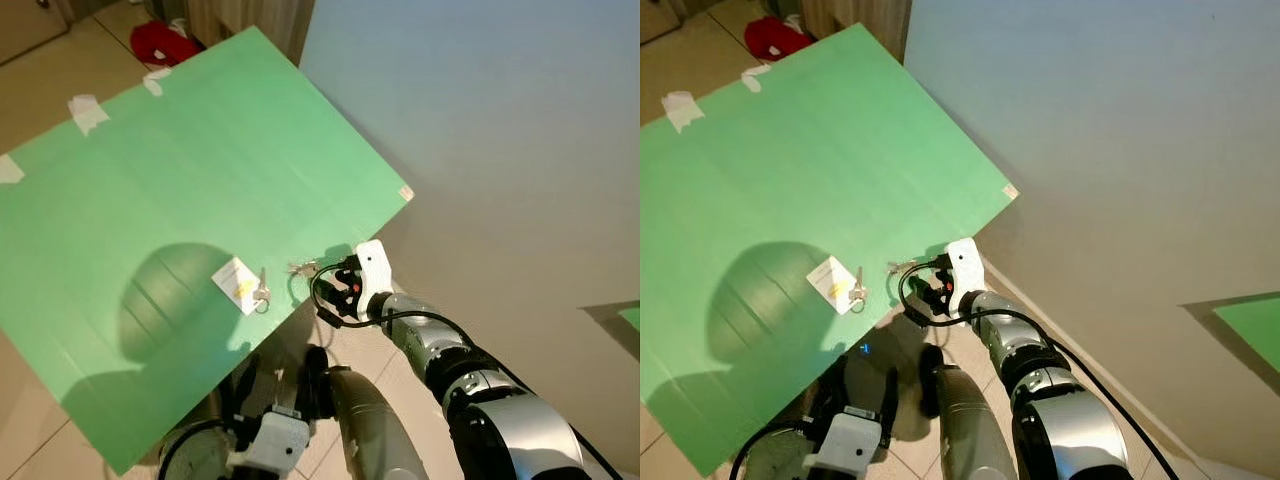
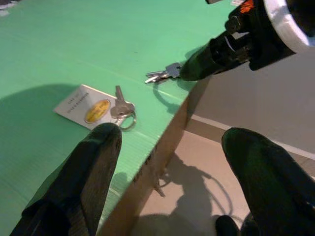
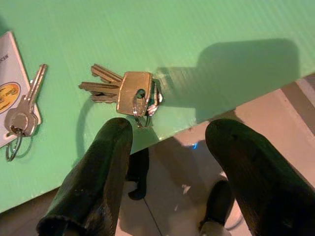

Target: Hang keys on a hook

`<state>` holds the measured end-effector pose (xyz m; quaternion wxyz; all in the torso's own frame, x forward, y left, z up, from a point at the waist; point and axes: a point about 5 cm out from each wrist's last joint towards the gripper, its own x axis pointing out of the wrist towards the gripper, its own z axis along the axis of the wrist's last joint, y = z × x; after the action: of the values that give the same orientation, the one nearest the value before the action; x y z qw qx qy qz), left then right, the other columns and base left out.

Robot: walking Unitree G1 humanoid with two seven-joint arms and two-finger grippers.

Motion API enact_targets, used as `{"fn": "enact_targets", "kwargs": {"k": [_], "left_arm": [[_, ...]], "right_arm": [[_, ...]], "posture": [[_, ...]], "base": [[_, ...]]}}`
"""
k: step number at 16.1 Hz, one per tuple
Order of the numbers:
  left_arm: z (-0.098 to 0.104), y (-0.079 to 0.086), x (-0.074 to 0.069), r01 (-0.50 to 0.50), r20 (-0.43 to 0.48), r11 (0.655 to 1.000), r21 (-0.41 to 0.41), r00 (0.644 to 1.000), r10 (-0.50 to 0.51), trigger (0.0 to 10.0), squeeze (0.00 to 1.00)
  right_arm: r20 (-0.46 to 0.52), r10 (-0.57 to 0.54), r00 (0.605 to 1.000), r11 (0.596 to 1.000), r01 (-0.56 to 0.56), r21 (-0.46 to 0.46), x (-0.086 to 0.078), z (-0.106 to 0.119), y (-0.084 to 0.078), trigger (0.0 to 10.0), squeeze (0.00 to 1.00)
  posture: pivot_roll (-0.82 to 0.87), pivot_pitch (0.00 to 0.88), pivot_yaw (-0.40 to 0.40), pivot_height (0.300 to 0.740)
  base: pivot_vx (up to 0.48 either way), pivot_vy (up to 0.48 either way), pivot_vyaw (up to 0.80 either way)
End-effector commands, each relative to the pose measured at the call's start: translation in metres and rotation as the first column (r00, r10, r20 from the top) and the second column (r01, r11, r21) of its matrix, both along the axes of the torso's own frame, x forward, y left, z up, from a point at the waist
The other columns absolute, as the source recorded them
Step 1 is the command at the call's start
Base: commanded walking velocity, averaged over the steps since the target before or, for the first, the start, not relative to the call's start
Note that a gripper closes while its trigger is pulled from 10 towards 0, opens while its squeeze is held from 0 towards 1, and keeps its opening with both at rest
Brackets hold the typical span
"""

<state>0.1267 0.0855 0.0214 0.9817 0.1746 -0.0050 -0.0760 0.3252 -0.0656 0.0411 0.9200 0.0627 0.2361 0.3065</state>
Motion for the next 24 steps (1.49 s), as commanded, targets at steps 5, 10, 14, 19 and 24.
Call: {"fn": "enact_targets", "kwargs": {"k": [5,10,14,19,24], "left_arm": [[-0.003,-0.010,-0.012,0.024,-0.043,1.000,-0.009,0.999,-0.025,10.0,0.00],[-0.003,-0.011,-0.014,0.022,-0.046,1.000,-0.011,0.999,-0.022,10.0,0.00],[-0.002,-0.011,-0.013,0.020,-0.048,1.000,-0.012,0.999,-0.021,10.0,0.00],[-0.003,-0.012,-0.014,0.025,-0.051,1.000,-0.010,0.998,-0.026,10.0,0.00],[-0.004,-0.012,-0.014,0.030,-0.055,1.000,-0.008,0.998,-0.030,10.0,0.00]], "right_arm": [[-0.055,-0.038,0.998,0.999,0.037,-0.017,-0.009,-0.015,-0.008,10.0,0.00],[-0.040,-0.040,0.998,0.999,0.039,-0.016,-0.009,-0.014,-0.003,10.0,0.00],[-0.007,-0.061,0.998,0.998,0.061,-0.001,-0.005,-0.008,-0.001,10.0,0.00],[0.005,-0.060,0.998,0.998,0.060,0.001,-0.004,-0.006,0.001,10.0,0.00],[0.009,-0.055,0.998,0.999,0.055,0.004,-0.005,-0.006,0.003,0.0,0.00]], "posture": [[-0.10,0.475,-0.275,0.740],[-0.10,0.481,-0.279,0.740],[-0.10,0.481,-0.280,0.740],[-0.10,0.487,-0.281,0.740],[-0.10,0.486,-0.276,0.740]], "base": [[0.000,0.000,0.00],[0.000,0.000,0.00],[0.000,0.000,0.00],[0.000,0.000,0.00],[0.000,0.000,0.00]]}}
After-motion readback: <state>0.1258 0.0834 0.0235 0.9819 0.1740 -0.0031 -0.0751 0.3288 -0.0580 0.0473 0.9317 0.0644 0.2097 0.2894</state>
